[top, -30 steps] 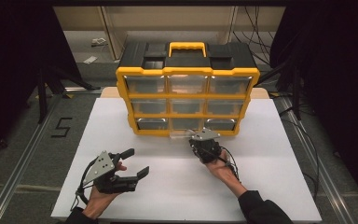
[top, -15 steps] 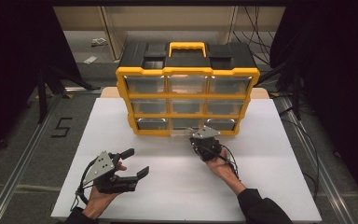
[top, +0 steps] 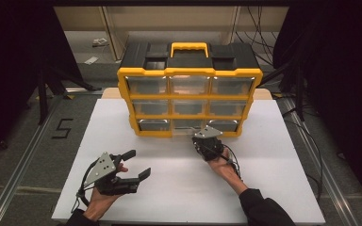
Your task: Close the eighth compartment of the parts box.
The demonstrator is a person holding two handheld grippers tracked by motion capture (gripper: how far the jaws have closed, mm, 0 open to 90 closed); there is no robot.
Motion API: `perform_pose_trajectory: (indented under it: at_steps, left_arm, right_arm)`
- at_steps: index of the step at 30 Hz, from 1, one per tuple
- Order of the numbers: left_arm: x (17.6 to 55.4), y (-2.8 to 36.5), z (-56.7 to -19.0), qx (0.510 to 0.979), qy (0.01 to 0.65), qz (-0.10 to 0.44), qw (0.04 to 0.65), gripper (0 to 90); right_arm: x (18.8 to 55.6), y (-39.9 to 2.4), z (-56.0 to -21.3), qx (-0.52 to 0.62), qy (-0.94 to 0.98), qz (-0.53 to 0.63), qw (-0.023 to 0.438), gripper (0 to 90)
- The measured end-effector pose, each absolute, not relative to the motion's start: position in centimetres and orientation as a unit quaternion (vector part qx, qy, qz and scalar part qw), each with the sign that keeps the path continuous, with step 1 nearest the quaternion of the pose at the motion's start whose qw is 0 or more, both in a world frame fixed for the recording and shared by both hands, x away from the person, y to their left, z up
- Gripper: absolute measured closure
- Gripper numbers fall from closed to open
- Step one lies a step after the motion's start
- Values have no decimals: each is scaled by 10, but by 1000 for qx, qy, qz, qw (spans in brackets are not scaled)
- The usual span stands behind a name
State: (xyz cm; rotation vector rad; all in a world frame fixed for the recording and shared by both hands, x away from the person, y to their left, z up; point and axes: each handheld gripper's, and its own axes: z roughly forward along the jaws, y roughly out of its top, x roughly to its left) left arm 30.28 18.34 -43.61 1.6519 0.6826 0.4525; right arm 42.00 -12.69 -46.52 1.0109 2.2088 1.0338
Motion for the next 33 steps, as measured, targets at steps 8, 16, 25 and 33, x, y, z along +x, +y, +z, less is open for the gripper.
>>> perform_pose_trajectory:
  at_steps: [8,16,25,33]
  left_arm:
    - [303,183,-436,714,294,196,604,185]
    - [303,183,-436,714,295,195,604,185]
    - [303,183,-436,714,296,195,604,186]
    - [303,183,-436,713,296,195,605,186]
  right_arm:
    - [424,-128,-465,375,807,379,252,900]
    - [428,-130,-467,379,805,379,254,900]
    - [432,-130,-468,379,803,378,262,900]
    - [437,-132,-470,380,801,379,265,900]
